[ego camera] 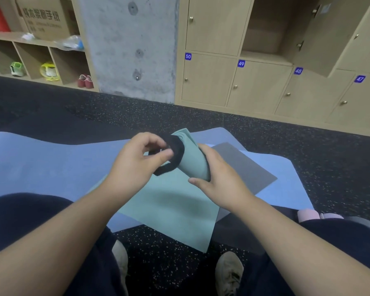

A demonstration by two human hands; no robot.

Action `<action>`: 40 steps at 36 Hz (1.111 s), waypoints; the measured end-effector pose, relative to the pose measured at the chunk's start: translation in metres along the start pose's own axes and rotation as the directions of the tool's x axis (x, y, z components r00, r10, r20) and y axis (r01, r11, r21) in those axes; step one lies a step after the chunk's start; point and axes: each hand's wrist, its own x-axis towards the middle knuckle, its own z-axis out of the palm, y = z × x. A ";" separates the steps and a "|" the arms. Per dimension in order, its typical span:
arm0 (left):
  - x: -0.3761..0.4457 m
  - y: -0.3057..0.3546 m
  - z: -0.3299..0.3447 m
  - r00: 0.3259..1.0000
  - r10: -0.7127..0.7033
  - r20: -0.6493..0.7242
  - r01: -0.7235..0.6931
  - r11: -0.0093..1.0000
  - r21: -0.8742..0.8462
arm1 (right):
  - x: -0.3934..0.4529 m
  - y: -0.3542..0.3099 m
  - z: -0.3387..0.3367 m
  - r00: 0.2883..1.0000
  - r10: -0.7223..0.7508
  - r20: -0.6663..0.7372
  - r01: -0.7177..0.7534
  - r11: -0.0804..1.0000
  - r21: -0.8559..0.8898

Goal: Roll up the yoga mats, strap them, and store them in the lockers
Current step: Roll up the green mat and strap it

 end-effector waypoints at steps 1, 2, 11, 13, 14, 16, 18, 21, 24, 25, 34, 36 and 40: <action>-0.001 0.000 0.001 1.000 -0.004 0.020 0.004 1.000 -0.009 | 0.000 0.000 0.001 1.000 0.002 0.003 -0.002 1.000 0.002; -0.003 0.000 0.001 0.999 -0.008 0.040 0.009 1.000 -0.028 | 0.000 0.000 0.001 1.000 0.004 0.006 -0.004 1.000 0.006; -0.008 0.000 -0.004 0.974 0.053 0.220 -0.073 0.994 0.081 | -0.003 -0.003 0.007 0.998 -0.029 0.051 0.031 0.999 -0.039; -0.010 0.002 -0.005 0.969 0.024 0.246 -0.051 0.993 0.105 | -0.003 -0.002 0.008 0.997 -0.045 0.060 0.050 0.996 -0.071; -0.012 0.002 -0.005 0.966 0.013 0.259 -0.045 0.992 0.119 | -0.004 -0.002 0.009 0.996 -0.054 0.065 0.060 0.994 -0.088; -0.013 0.002 -0.007 0.958 -0.009 0.287 -0.034 0.989 0.144 | -0.005 -0.003 0.010 0.995 -0.069 0.075 0.077 0.991 -0.111; -0.014 -0.002 -0.008 0.947 -0.026 0.321 -0.034 0.983 0.179 | -0.006 -0.004 0.012 0.993 -0.081 0.091 0.092 0.987 -0.129; -0.013 -0.007 -0.011 0.920 -0.044 0.389 -0.044 0.976 0.214 | -0.008 -0.004 0.013 0.990 -0.082 0.119 0.100 0.983 -0.157; -0.014 -0.009 -0.013 0.878 -0.095 0.468 0.002 0.981 0.195 | -0.009 -0.004 0.014 0.987 -0.081 0.140 0.104 0.980 -0.171; -0.014 -0.010 -0.014 0.870 -0.107 0.481 0.020 0.983 0.183 | -0.009 -0.004 0.015 0.986 -0.078 0.146 0.103 0.980 -0.173; -0.020 -0.016 -0.018 0.866 -0.065 0.496 -0.087 0.957 0.277 | -0.014 -0.007 0.014 0.984 -0.077 0.160 0.103 0.982 -0.161; -0.020 -0.016 -0.019 0.878 -0.030 0.477 -0.119 0.953 0.278 | -0.015 -0.007 0.015 0.984 -0.080 0.160 0.103 0.984 -0.142; -0.022 -0.014 -0.021 0.895 -0.005 0.446 -0.113 0.965 0.237 | -0.014 -0.004 0.015 0.984 -0.060 0.170 0.089 0.982 -0.168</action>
